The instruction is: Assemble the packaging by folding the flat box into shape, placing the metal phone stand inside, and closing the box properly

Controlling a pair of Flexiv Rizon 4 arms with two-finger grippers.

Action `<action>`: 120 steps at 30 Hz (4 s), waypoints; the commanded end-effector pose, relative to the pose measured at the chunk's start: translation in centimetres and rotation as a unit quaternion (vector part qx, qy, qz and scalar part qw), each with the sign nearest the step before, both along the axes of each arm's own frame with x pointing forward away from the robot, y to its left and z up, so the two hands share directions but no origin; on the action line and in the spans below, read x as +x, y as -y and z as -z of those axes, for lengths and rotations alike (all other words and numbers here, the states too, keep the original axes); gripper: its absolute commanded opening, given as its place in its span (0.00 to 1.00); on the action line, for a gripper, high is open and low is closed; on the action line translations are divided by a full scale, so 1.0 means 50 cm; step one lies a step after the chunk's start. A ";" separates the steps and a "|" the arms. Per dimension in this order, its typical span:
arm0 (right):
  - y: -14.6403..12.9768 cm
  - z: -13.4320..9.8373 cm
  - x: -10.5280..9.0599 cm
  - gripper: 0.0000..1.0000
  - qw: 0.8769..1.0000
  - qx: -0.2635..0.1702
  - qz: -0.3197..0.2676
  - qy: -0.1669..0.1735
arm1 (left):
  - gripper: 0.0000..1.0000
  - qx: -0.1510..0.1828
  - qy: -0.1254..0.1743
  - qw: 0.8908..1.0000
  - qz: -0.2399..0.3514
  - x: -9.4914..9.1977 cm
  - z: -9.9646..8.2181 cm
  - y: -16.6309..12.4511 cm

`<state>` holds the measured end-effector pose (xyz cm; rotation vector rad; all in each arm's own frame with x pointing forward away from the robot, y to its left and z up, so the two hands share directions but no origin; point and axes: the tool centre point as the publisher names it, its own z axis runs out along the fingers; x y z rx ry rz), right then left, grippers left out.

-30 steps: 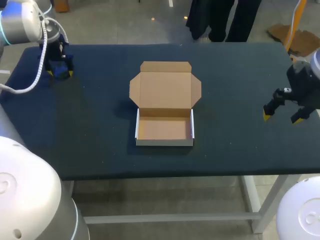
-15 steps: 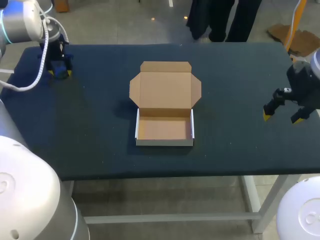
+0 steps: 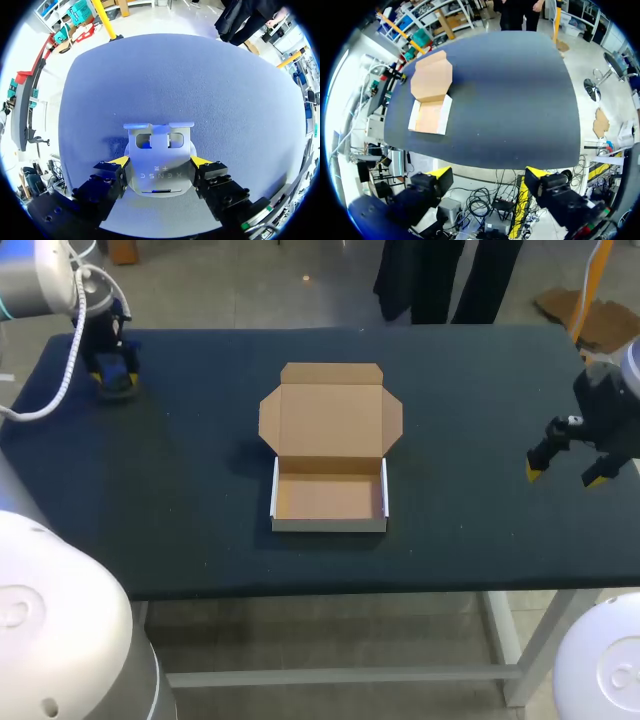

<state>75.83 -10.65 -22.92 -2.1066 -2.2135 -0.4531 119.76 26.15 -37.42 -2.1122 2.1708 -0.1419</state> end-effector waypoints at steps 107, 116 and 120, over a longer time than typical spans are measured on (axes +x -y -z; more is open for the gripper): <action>-0.159 0.143 0.042 1.00 0.865 0.001 -0.458 0.204 | 0.00 0.027 0.017 0.956 0.292 -0.640 -0.299 0.506; -0.159 0.143 0.042 1.00 0.865 0.001 -0.458 0.204 | 0.00 0.020 0.007 0.954 0.299 -0.685 -0.282 0.574; -0.159 0.143 0.042 1.00 0.865 0.001 -0.458 0.204 | 0.00 0.015 0.004 0.953 0.303 -0.708 -0.273 0.616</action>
